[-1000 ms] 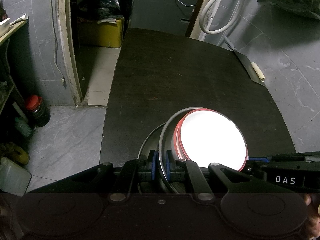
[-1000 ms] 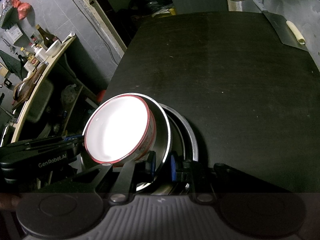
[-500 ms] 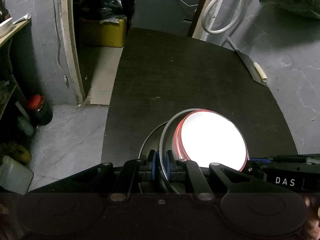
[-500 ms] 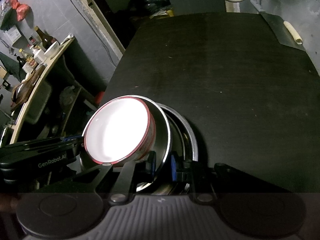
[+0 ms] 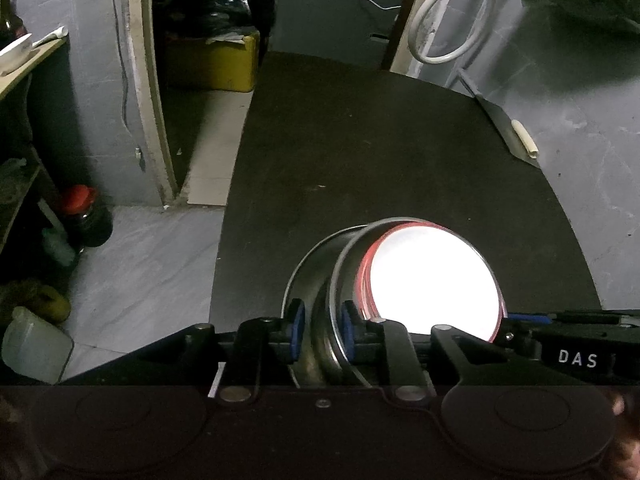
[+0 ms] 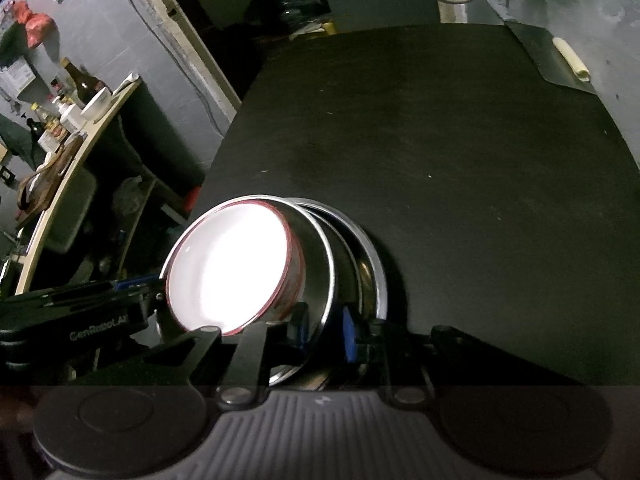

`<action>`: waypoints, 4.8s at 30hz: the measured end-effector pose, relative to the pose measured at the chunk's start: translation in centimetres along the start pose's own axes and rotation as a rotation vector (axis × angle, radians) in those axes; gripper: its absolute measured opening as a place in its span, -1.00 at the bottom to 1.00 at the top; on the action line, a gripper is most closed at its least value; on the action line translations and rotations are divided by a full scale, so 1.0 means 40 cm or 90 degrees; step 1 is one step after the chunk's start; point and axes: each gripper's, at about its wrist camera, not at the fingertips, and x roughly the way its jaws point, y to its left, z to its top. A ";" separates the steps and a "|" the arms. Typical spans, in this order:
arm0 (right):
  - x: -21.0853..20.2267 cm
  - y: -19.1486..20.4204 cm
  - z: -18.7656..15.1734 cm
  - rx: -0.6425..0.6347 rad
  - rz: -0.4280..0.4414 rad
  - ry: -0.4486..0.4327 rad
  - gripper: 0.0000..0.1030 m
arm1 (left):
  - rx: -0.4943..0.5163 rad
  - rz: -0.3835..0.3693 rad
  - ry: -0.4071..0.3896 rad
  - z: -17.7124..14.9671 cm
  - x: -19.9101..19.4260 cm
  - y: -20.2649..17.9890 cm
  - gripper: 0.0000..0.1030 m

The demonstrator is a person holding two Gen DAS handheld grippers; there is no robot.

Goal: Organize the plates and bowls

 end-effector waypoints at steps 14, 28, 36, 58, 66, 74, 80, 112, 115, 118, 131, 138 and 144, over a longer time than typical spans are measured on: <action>-0.032 -0.011 -0.031 0.015 -0.038 -0.039 -0.07 | 0.011 0.032 -0.033 -0.010 -0.035 0.001 0.15; -0.094 -0.019 -0.057 0.000 -0.074 -0.088 0.93 | -0.036 0.085 -0.094 -0.044 -0.093 0.007 0.98; -0.115 0.001 -0.063 -0.013 -0.089 -0.102 0.99 | -0.041 0.097 -0.103 -0.053 -0.120 0.012 0.98; -0.257 0.157 -0.265 0.056 -0.184 -0.181 0.99 | 0.038 0.012 -0.105 -0.158 -0.258 0.101 0.98; -0.320 0.230 -0.359 0.080 -0.200 -0.225 0.99 | 0.074 -0.023 -0.144 -0.223 -0.351 0.125 0.98; -0.352 0.281 -0.425 0.090 -0.216 -0.257 0.99 | 0.098 -0.052 -0.176 -0.273 -0.409 0.150 0.98; -0.363 0.299 -0.463 0.090 -0.229 -0.281 0.99 | 0.111 -0.055 -0.204 -0.302 -0.437 0.165 0.98; -0.397 0.173 -0.568 0.031 -0.177 -0.323 1.00 | 0.092 0.012 -0.284 -0.422 -0.447 0.111 0.98; -0.394 0.163 -0.566 0.021 -0.164 -0.322 1.00 | 0.098 0.009 -0.282 -0.421 -0.446 0.105 0.98; -0.388 0.153 -0.567 0.011 -0.147 -0.317 1.00 | 0.115 0.019 -0.265 -0.425 -0.436 0.095 0.98; -0.412 0.142 -0.612 -0.033 -0.143 -0.341 1.00 | 0.097 0.039 -0.281 -0.466 -0.463 0.069 0.98; -0.410 0.163 -0.638 -0.041 -0.136 -0.334 1.00 | 0.115 0.045 -0.276 -0.500 -0.475 0.067 0.98; -0.415 0.180 -0.643 -0.037 -0.136 -0.346 1.00 | 0.120 0.047 -0.280 -0.513 -0.488 0.075 0.98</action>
